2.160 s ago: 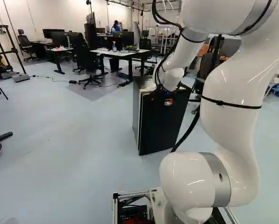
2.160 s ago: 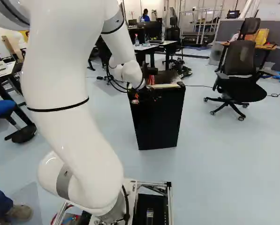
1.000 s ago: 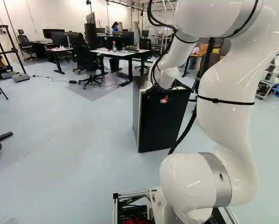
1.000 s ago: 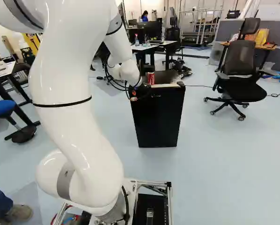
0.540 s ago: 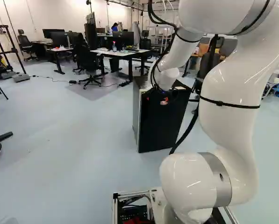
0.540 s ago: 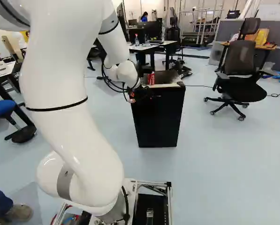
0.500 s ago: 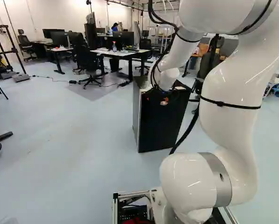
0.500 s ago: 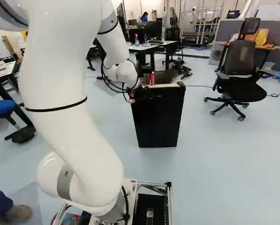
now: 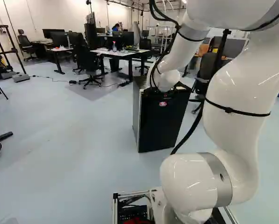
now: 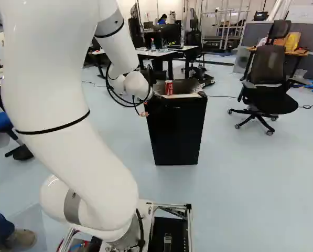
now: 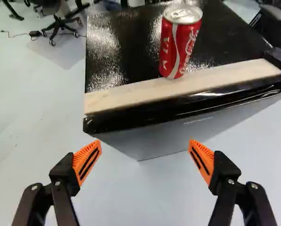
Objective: Grab a drink from the fridge
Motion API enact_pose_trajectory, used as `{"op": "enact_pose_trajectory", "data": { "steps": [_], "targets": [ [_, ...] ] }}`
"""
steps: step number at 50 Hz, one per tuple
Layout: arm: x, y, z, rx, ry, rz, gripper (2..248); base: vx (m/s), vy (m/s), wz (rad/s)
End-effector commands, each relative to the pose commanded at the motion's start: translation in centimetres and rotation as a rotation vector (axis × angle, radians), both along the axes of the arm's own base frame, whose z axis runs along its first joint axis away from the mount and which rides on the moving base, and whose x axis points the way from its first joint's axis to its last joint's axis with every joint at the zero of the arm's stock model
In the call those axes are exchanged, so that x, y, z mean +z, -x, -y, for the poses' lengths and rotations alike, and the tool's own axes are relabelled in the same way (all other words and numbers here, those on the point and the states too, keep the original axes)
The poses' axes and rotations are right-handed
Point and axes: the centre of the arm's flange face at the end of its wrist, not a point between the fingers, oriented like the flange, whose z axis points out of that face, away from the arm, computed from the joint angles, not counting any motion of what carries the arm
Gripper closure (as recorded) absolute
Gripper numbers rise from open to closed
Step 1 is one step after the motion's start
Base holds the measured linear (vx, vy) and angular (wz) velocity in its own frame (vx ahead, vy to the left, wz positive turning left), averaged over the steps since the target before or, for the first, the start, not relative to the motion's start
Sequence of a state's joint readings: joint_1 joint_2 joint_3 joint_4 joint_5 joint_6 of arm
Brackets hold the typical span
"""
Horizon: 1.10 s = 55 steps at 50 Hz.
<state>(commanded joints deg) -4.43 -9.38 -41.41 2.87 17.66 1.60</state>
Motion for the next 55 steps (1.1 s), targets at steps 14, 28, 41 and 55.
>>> {"op": "enact_pose_trajectory", "data": {
  "steps": [14,28,41,55],
  "targets": [
    [1.1,-0.8,0.1,0.003,0.022,0.146,3,0.0,0.0,0.0],
    [1.1,-1.6,0.4,0.003,0.041,0.269,3,0.0,0.0,0.0],
    [0.7,-2.3,0.7,0.003,0.055,0.362,3,0.0,0.0,0.0],
    [-0.5,-2.9,1.1,-0.004,0.06,0.383,3,0.0,0.0,0.0]
  ]
}}
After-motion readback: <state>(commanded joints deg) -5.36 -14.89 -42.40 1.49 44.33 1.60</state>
